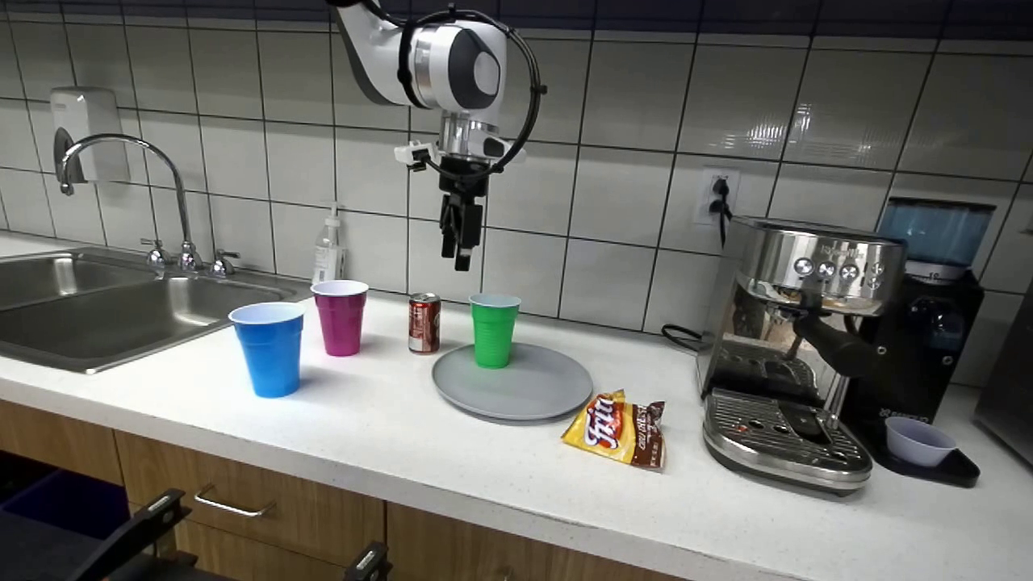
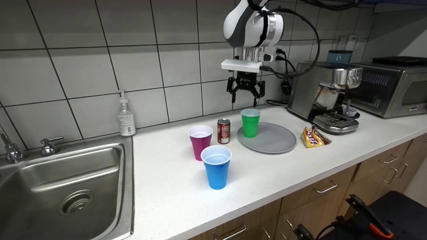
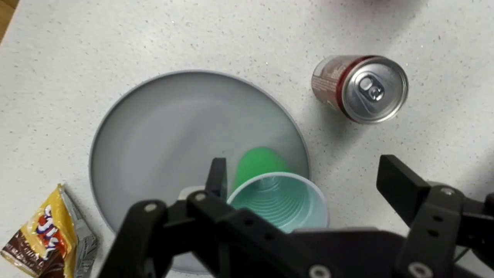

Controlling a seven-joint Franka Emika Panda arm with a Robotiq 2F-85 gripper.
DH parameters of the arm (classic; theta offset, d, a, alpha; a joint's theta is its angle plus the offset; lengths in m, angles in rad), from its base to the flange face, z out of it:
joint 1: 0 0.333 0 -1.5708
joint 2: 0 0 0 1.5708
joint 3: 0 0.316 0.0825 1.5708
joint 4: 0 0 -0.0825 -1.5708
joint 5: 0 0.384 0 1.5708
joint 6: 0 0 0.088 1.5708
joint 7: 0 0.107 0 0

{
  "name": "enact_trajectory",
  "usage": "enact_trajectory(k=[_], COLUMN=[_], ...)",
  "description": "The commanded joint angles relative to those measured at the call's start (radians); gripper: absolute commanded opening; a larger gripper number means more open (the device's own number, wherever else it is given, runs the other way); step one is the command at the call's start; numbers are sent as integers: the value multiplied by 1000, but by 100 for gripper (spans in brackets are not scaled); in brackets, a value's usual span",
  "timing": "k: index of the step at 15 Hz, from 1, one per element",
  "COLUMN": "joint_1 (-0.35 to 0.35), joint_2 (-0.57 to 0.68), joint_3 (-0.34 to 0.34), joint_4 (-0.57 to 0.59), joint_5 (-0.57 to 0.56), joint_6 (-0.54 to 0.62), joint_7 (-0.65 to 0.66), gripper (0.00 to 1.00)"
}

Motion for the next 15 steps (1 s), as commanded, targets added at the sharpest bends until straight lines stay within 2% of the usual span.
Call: enact_trajectory(k=[1, 8, 15], joint_1=[8, 32, 68], joint_2=[-105, -178, -183], joint_3=[12, 27, 53], joint_4=[-114, -225, -274], joint_5=[9, -5, -11], joint_6=[-29, -36, 19], joint_7=[-87, -180, -218], gripper=[100, 100, 100])
